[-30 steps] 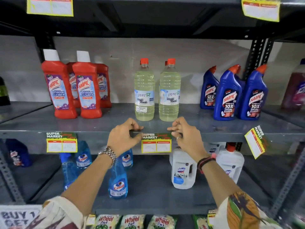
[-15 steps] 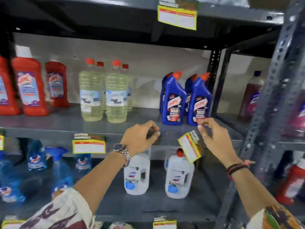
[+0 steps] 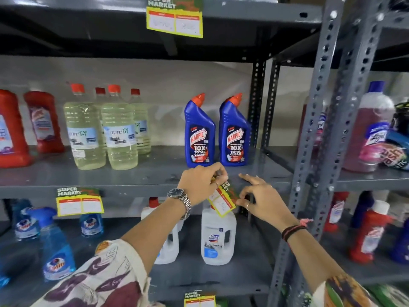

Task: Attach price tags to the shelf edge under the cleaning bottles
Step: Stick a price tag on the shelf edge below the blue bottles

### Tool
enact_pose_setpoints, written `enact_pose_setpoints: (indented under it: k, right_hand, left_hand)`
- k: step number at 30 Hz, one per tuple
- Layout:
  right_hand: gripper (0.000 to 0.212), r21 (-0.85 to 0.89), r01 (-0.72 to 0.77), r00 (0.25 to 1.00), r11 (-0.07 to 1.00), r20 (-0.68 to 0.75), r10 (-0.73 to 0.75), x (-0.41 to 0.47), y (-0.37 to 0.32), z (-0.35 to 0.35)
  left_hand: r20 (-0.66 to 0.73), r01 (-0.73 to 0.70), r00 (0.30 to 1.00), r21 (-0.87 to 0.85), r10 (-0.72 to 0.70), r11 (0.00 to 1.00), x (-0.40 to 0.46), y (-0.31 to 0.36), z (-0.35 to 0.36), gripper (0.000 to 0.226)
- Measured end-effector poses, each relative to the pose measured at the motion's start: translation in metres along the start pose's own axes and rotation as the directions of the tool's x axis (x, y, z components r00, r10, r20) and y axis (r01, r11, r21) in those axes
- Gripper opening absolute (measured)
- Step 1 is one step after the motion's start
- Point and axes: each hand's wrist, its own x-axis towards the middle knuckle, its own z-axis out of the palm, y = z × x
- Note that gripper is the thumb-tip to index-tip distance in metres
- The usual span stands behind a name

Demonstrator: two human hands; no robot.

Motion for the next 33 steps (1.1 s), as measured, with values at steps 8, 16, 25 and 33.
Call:
enact_pose_setpoints:
  k: [8, 16, 25, 33]
  right_hand:
    - [0.012, 0.124, -0.042, 0.998, 0.991, -0.048, 0.049, 0.004, -0.004, -0.011]
    - [0.019, 0.061, 0.023, 1.000, 0.998, -0.022, -0.022, -0.002, -0.003, -0.010]
    - [0.011, 0.110, 0.009, 0.993, 0.994, -0.118, 0.004, 0.000, -0.005, -0.009]
    - [0.011, 0.116, -0.012, 0.965, 0.993, -0.258, 0.042, 0.000, -0.013, -0.003]
  left_hand:
    - [-0.025, 0.125, 0.991, -0.232, -0.134, 0.965, -0.011, -0.012, -0.003, 0.010]
    - [0.011, 0.056, 0.998, -0.136, -0.055, 0.989, -0.033, -0.020, 0.003, 0.004]
    - [-0.029, 0.047, 0.998, -0.115, -0.051, 0.992, -0.030, -0.018, 0.002, 0.014]
    - [-0.057, 0.097, 0.993, -0.133, -0.105, 0.986, -0.028, -0.015, 0.001, 0.014]
